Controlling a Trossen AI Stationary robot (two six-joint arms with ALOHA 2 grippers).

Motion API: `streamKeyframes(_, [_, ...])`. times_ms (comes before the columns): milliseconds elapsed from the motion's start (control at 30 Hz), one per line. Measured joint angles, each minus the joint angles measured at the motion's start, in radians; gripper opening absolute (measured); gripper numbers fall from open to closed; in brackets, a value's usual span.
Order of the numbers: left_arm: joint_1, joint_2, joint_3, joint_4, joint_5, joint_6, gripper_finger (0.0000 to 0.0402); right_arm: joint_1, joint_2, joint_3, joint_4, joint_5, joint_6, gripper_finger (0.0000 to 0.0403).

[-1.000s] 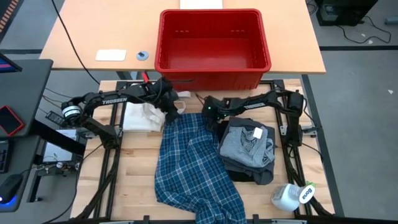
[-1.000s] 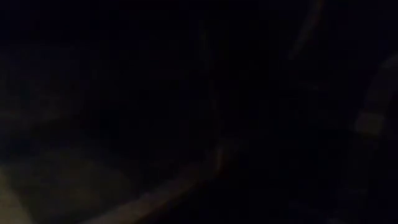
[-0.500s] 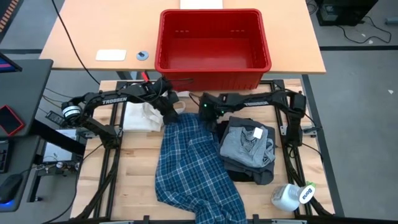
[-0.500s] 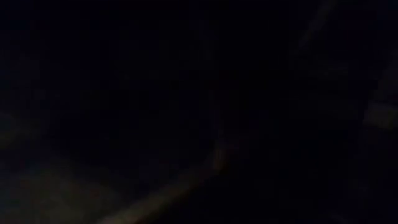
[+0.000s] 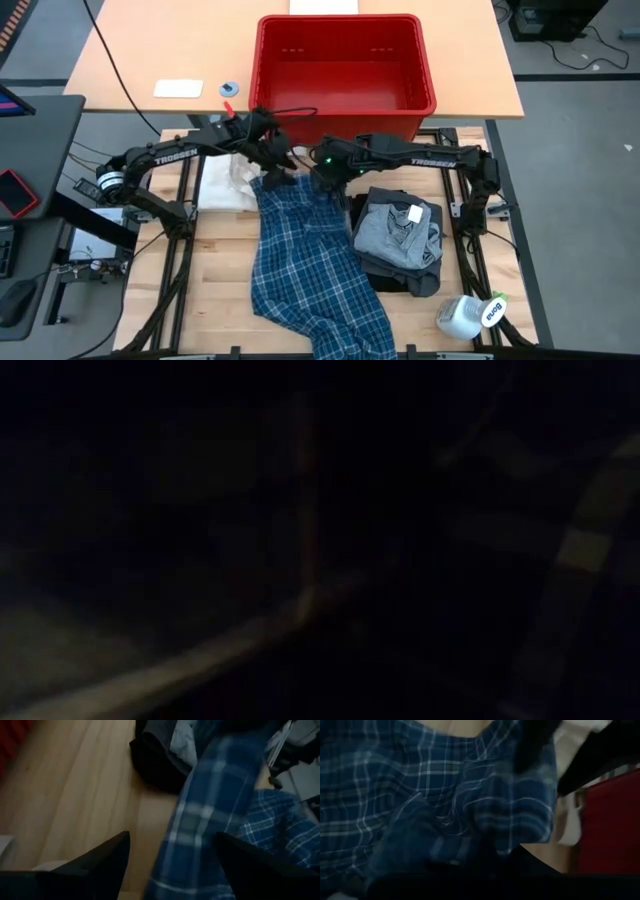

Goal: Fold Laundry from Bin
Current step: Fold the blue checkered pants

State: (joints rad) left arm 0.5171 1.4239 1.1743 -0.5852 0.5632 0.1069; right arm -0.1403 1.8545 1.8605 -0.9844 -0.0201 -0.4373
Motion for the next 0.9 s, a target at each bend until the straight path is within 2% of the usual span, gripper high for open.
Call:
streamKeyframes(200, [-0.034, 0.0, 0.001, -0.05, 0.0, 0.054, 0.033, 0.003, -0.001, 0.094, -0.07, -0.018, -0.003, 0.0006])
streamKeyframes(300, [-0.065, 0.013, 0.0, -0.14, -0.074, 0.154, 0.0339, 0.006, 0.0, 0.122, -0.093, -0.019, 0.013, 0.0005])
streamKeyframes(400, [-0.082, 0.034, 0.0, -0.197, -0.102, 0.182, 0.0338, 0.016, 0.001, 0.14, -0.106, -0.021, 0.017, 0.0005])
streamKeyframes(467, [-0.092, 0.045, -0.001, -0.192, -0.106, 0.166, 0.0323, 0.023, 0.002, 0.15, -0.106, -0.025, 0.017, 0.0005])
streamKeyframes(567, [-0.121, 0.048, -0.003, -0.192, -0.129, 0.207, 0.0258, 0.032, 0.0, 0.155, -0.099, -0.03, 0.019, 0.0005])
streamKeyframes(633, [-0.137, 0.048, 0.003, -0.191, -0.153, 0.221, 0.0182, 0.037, -0.002, 0.155, -0.097, -0.03, 0.019, 0.0006])
streamKeyframes(733, [-0.139, 0.041, 0.051, -0.23, -0.15, 0.222, 0.0045, 0.041, -0.007, 0.155, -0.094, -0.033, 0.019, 0.0008])
streamKeyframes(767, [-0.138, 0.032, 0.077, -0.254, -0.149, 0.221, 0.0024, 0.041, -0.013, 0.155, -0.093, -0.032, 0.02, 0.001])
streamKeyframes(900, [-0.13, -0.006, 0.268, -0.389, -0.149, 0.248, 0.0009, 0.041, -0.059, 0.164, -0.089, 0.007, 0.044, 0.002])
